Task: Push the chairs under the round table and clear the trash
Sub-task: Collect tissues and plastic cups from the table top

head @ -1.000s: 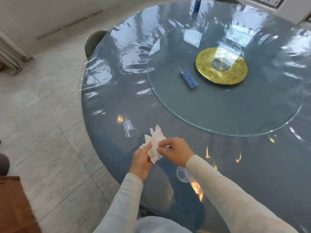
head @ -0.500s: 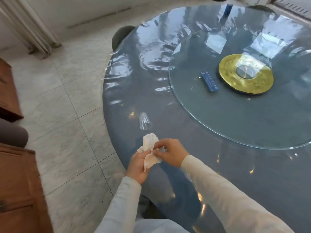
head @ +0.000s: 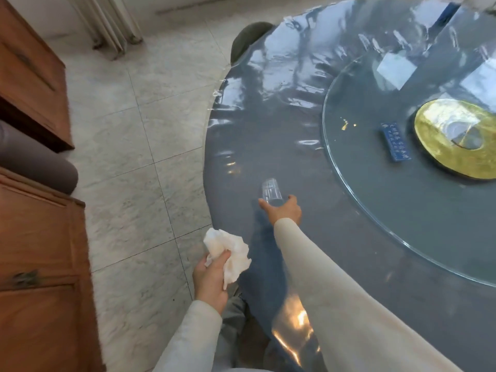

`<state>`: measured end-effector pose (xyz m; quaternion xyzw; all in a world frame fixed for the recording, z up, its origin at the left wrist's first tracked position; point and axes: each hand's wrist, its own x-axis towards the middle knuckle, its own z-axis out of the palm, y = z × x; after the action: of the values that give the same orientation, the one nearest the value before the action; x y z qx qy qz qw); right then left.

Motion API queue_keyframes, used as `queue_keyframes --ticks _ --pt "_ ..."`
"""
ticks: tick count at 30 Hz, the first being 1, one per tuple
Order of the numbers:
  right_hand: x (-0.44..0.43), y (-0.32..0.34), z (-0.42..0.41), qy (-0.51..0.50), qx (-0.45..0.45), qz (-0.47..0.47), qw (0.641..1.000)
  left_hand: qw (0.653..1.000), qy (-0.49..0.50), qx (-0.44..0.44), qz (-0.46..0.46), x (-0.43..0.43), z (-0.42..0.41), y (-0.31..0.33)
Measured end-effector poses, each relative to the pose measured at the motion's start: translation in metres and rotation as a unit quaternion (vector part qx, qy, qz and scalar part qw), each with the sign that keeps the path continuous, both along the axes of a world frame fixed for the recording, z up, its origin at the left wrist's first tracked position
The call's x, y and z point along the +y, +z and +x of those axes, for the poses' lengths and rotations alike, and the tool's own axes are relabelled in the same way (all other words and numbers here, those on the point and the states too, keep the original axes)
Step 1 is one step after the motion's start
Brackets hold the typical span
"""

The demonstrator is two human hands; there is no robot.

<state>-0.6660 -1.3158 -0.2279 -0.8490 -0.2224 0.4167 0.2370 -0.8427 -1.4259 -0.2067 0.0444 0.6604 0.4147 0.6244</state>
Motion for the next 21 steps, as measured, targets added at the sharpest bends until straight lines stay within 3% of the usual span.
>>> queue_keyframes --ticks 8,14,21 --pt "0.003 -0.008 -0.002 -0.059 0.025 0.053 0.996 0.999 -0.034 -0.014 -0.009 0.014 0.001 0.005" --pt "-0.045 0.048 0.04 0.01 0.04 0.136 0.99 0.995 -0.096 -0.032 -0.001 0.021 0.036 0.012" --pt "-0.148 0.104 0.113 0.009 0.015 0.17 0.985 0.98 -0.192 -0.045 0.026 -0.007 0.091 0.016"
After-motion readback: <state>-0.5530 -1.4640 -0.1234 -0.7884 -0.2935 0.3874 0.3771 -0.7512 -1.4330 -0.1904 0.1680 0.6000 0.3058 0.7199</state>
